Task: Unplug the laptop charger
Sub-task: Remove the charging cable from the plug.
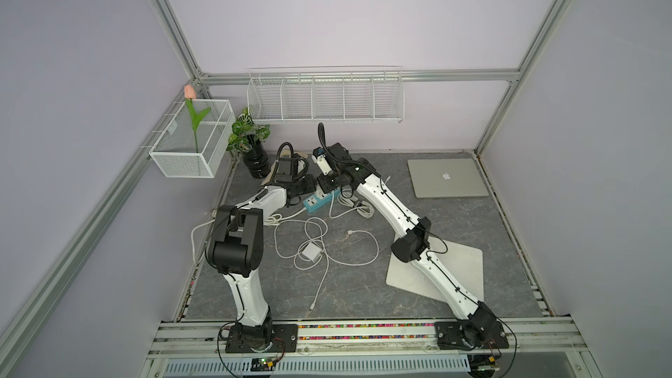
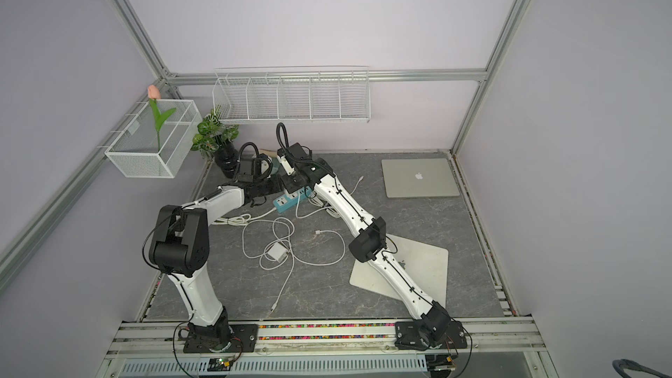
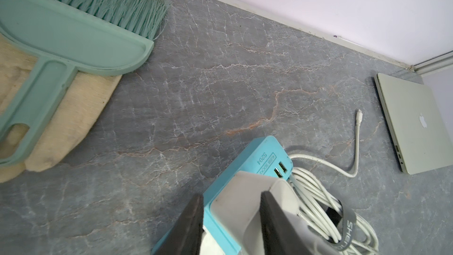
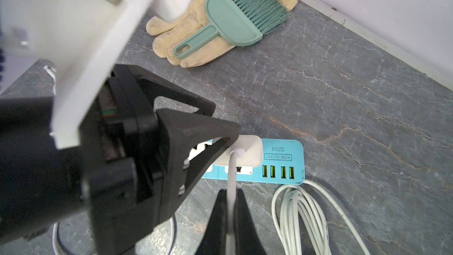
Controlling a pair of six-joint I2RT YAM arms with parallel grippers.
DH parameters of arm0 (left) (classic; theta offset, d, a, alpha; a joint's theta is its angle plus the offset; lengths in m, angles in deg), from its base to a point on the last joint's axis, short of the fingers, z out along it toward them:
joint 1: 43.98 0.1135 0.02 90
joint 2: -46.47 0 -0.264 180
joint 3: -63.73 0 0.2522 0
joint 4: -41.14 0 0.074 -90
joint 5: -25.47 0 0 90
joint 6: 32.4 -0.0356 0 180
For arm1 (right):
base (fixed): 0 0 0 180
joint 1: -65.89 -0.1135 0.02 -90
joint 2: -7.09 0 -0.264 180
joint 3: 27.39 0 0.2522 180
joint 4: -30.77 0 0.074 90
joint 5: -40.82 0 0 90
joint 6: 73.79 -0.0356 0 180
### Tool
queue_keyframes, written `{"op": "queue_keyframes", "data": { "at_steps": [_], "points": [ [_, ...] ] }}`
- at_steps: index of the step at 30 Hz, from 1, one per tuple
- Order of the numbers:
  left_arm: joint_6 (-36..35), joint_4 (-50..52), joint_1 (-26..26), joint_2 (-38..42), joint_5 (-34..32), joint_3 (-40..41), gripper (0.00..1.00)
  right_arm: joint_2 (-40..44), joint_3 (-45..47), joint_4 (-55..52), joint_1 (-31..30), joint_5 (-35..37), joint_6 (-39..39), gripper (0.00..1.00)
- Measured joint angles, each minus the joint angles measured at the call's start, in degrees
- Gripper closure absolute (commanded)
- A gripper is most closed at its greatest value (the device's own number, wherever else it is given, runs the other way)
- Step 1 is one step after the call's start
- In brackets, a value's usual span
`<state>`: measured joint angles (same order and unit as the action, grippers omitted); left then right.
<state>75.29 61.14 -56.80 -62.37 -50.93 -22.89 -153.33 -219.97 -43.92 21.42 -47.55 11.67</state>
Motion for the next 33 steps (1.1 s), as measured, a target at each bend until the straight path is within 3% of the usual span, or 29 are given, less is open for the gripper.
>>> {"op": "queue_keyframes", "data": {
  "at_steps": [24,33],
  "points": [
    [-1.8,-1.3,-2.1,-0.9,-2.8,0.0,0.65,1.1,0.5,0.1,0.0,-0.2,2.1,0.94],
    [-3.2,4.2,-3.2,-4.0,-5.9,1.9,0.66,8.9,0.0,2.8,-0.5,-1.2,3.7,0.93]
  ]
}}
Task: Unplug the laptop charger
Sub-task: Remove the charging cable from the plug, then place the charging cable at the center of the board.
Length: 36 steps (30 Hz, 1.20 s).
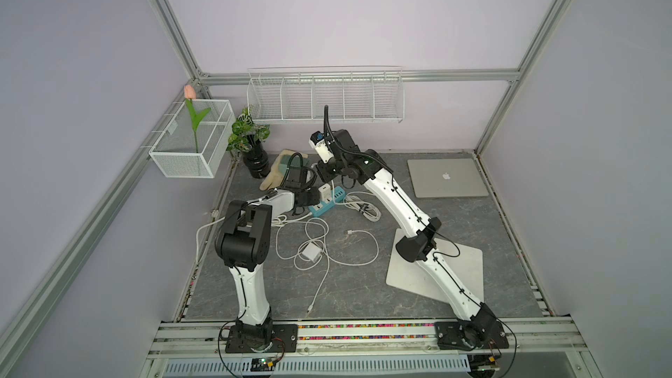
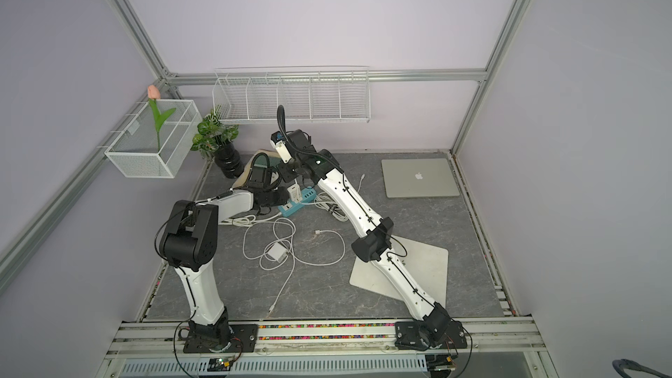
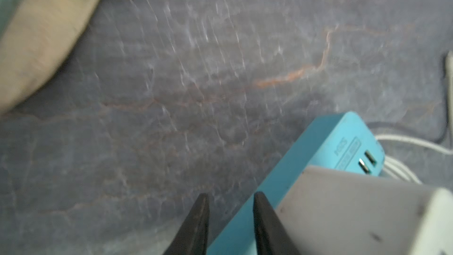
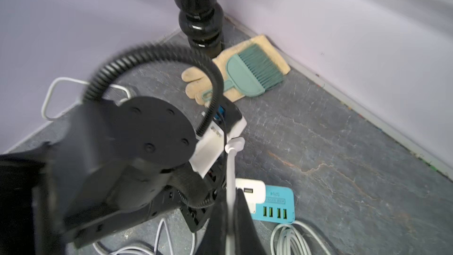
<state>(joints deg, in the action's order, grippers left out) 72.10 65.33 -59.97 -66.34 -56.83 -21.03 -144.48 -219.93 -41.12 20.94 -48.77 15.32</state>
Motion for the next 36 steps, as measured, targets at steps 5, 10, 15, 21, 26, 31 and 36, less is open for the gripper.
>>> {"op": "queue_keyframes", "data": {
  "at_steps": [5,10,15,21,26,31,36],
  "points": [
    [0.0,0.6,-0.3,0.0,-1.0,0.3,0.66,1.8,-0.3,-0.1,0.4,0.3,0.3,0.93],
    [0.0,0.2,-0.2,0.0,-2.0,1.2,0.65,1.8,-0.3,-2.1,1.6,0.9,0.3,0.93],
    [0.2,-0.2,-0.1,0.2,-2.5,2.3,0.65,1.8,-0.3,-5.9,3.6,0.8,0.3,0.93],
    [0.2,-0.5,-0.1,0.3,-2.7,2.7,0.64,1.8,-0.3,-10.3,5.2,1.1,3.0,0.93],
    [0.2,-0.5,-0.1,0.4,-2.7,2.7,0.64,10.0,17.0,-9.4,5.7,2.3,6.0,0.93],
    [0.2,-0.5,-0.1,0.4,-2.5,2.7,0.64,19.0,30.6,-8.5,6.8,6.1,10.2,0.93],
    [0.2,-0.8,-0.1,0.4,-2.3,2.9,0.63,28.2,41.0,-6.6,10.9,7.7,10.8,0.93]
  ]
}}
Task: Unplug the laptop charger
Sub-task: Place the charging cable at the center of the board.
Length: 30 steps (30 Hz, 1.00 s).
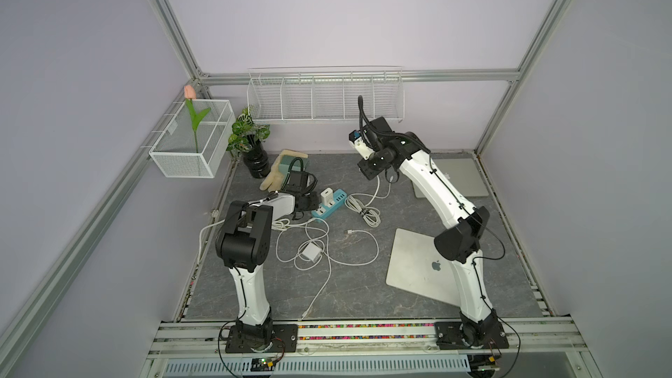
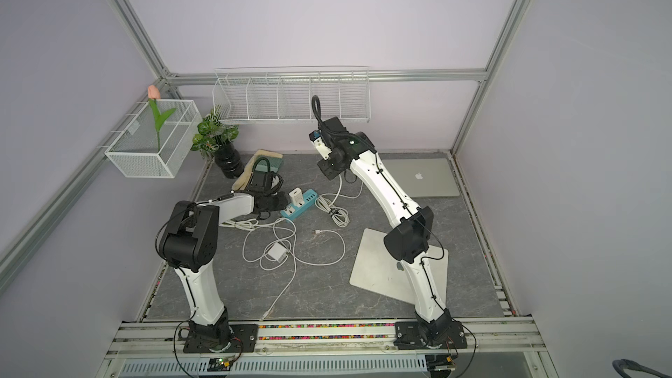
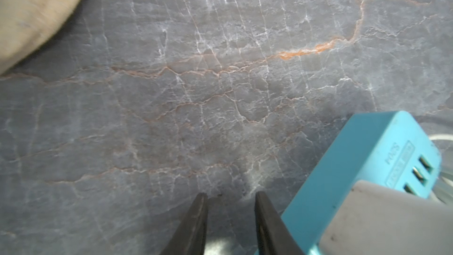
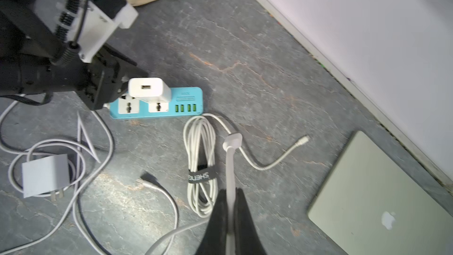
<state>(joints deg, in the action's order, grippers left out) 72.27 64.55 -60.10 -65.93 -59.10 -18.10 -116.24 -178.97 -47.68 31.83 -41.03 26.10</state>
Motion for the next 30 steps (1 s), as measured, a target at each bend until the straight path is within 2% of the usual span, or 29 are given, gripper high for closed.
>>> {"op": "queue_keyframes", "data": {
  "at_steps": [5,8,12,15,20,25,28,30],
  "points": [
    [0.0,-0.8,0.1,0.8,0.5,1.4,0.62,18.0,36.2,16.4,6.1,-2.0,-1.7,0.93],
    [0.0,-1.1,0.1,1.6,0.6,2.4,0.6,23.0,50.6,23.8,8.8,-3.5,-2.9,0.93],
    [-0.1,-1.6,0.1,1.9,1.0,2.6,0.53,23.5,60.2,34.7,9.3,-6.7,-4.7,0.93],
    [0.1,-3.8,0.1,3.3,1.2,4.9,0.48,23.5,66.9,43.3,9.6,-9.3,-7.0,0.88],
    [1.5,-8.5,0.1,10.6,1.5,12.5,0.44,21.9,72.7,54.3,11.3,-12.5,-10.6,0.7],
    [0.6,-11.5,-0.6,16.8,1.5,14.3,0.33,20.9,75.4,62.6,12.4,-14.7,-13.0,0.42],
    [-1.4,-13.3,-2.3,20.1,1.4,14.9,0.24,20.9,78.1,66.8,13.0,-15.1,-14.2,0.37],
    [-2.5,-14.3,-3.5,21.4,1.7,15.0,0.22,20.9,79.4,68.0,13.5,-15.0,-14.7,0.34]
  ]
}}
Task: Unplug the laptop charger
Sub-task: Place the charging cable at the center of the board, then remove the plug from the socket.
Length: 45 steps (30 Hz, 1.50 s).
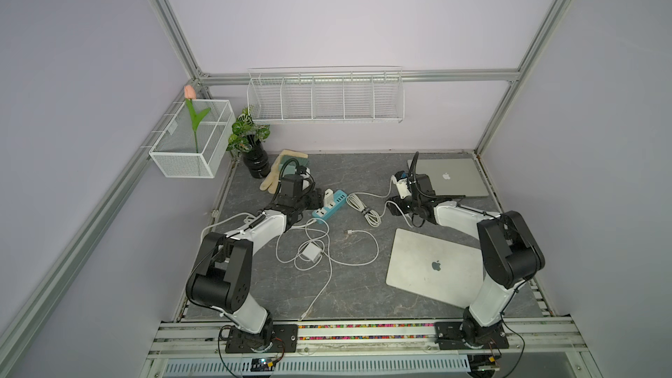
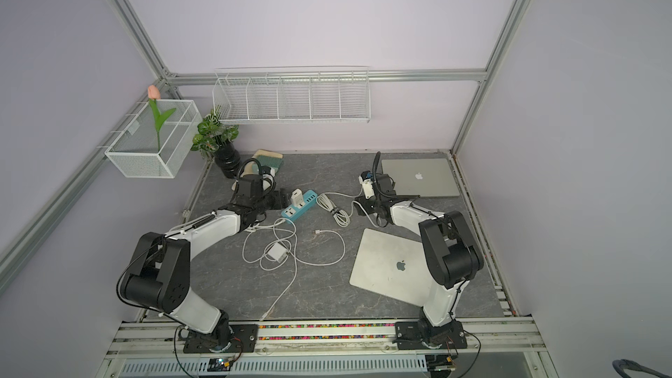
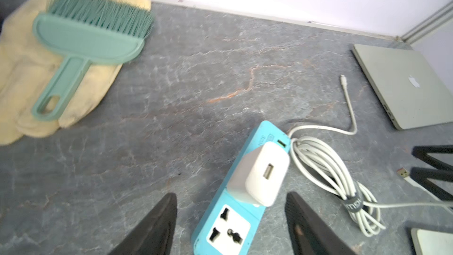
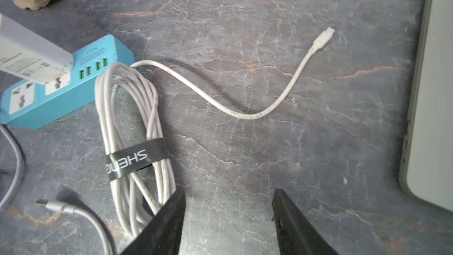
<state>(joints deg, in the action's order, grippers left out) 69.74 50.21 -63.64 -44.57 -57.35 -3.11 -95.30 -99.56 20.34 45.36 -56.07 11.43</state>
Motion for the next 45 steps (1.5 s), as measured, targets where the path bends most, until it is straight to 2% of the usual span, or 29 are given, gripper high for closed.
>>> {"op": "queue_keyframes", "data": {
  "at_steps": [4,8,13,16,20,27,36,45],
  "points": [
    [-1.9,-0.3,-1.3,-1.3,0.9,-1.2,0.15,0.0,0.6,0.8,0.9,1.0,-1.1,0.26],
    [-3.9,3.1,-1.8,-7.2,0.7,-7.1,0.13,0.1,-1.0,-1.7,1.0,3.8,-2.1,0.21],
    [-6.5,7.2,-3.5,-12.0,-1.0,-12.4,0.14,0.3,-8.7,-9.6,1.0,12.2,-3.2,0.18],
    [-7.9,9.0,-4.2,-13.6,-1.2,-14.4,0.2,2.0,-12.3,-13.1,1.0,15.4,-3.7,0.18],
    [-9.3,11.1,-4.3,-16.1,-1.2,-16.9,0.34,5.1,-16.1,-17.0,0.3,15.0,-4.7,0.18],
    [-11.5,14.7,-4.3,-17.2,-1.4,-18.5,0.65,6.3,-18.2,-18.1,-4.7,11.0,-6.7,0.18],
    [-14.5,16.5,-4.2,-16.7,-2.8,-18.9,0.8,6.8,-16.7,-18.0,-4.7,10.1,-8.2,0.18],
    [-15.6,21.6,-4.3,-15.3,-8.9,-20.5,0.84,9.3,-15.0,-17.0,-4.2,10.6,-8.5,0.18]
  ]
}}
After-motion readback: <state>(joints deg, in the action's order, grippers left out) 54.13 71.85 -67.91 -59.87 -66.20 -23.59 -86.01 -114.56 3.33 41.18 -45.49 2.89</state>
